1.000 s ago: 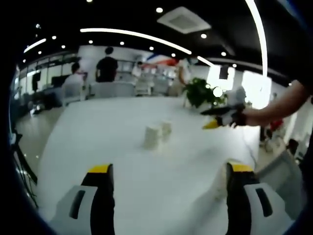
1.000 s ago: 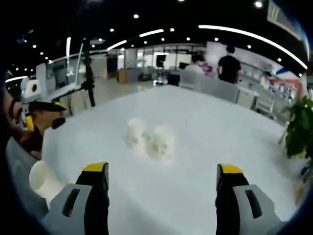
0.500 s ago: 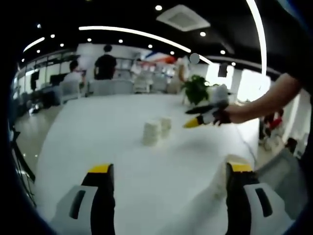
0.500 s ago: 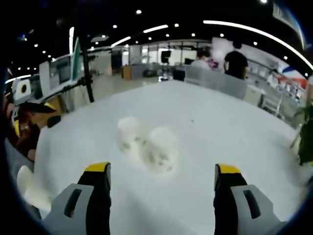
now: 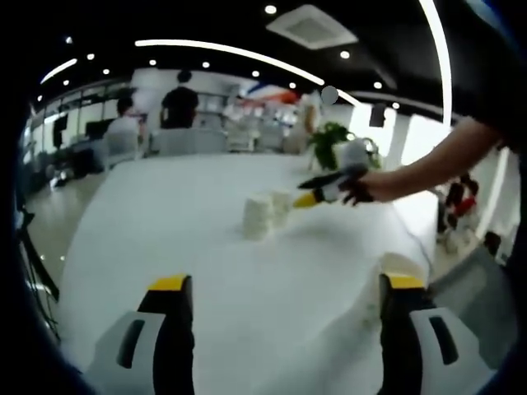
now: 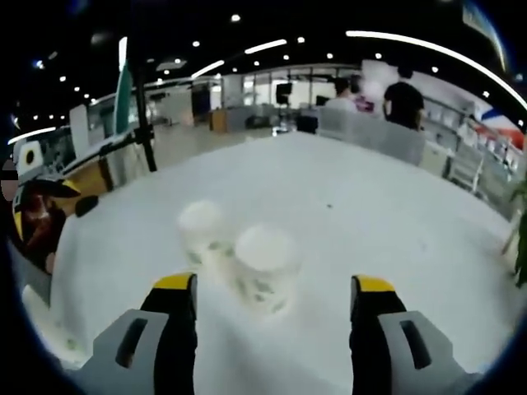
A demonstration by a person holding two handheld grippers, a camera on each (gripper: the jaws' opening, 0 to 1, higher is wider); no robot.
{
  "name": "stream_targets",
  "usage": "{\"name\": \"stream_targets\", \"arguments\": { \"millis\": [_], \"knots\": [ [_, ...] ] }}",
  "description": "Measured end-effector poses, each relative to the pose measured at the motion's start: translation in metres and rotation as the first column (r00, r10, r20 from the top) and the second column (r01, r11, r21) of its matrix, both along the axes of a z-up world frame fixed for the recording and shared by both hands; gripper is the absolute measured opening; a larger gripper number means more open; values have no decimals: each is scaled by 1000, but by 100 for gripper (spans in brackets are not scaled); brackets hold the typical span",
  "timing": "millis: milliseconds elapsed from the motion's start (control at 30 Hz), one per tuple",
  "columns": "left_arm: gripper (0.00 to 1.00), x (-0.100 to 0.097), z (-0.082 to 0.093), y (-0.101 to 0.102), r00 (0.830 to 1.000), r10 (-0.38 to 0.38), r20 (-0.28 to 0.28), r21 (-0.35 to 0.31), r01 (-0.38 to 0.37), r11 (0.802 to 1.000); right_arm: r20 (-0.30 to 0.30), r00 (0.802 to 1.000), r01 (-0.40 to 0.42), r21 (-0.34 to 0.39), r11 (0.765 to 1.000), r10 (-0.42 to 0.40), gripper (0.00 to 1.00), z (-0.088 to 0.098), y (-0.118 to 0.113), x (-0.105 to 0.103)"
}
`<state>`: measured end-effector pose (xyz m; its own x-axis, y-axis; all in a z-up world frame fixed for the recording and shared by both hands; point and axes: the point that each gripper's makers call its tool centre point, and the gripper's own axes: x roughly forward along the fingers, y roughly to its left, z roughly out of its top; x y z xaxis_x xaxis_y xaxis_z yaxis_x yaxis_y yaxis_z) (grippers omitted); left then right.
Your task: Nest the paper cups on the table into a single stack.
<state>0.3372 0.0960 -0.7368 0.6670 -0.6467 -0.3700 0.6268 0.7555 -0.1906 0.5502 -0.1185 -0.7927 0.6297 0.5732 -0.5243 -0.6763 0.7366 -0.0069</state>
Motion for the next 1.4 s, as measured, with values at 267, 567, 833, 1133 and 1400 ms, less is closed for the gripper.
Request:
{"name": "stream_targets", "arguments": {
  "millis": [267, 567, 833, 1133, 1400],
  "knots": [
    [93, 2, 1, 3, 1000, 2, 2, 11, -2, 1000, 12, 999, -33, -6, 999, 33, 67, 3, 9, 10],
    [94, -1, -2, 1, 1000, 0, -12, 2, 0, 1000, 16, 997, -78, -36, 996, 79, 53, -3, 16, 14],
    [93, -4, -4, 3, 1000, 5, -18, 7, -5, 1000, -12, 997, -76, -4, 997, 75, 45, -7, 19, 16],
    [93, -4, -3, 7, 1000, 14, -19, 4, -14, 1000, -10, 995, -96, -4, 995, 95, 35, -8, 22, 16],
    [93, -4, -4, 9, 1000, 17, -15, 5, -16, 1000, -15, 995, -97, -3, 995, 97, 34, -7, 23, 12]
  ]
}}
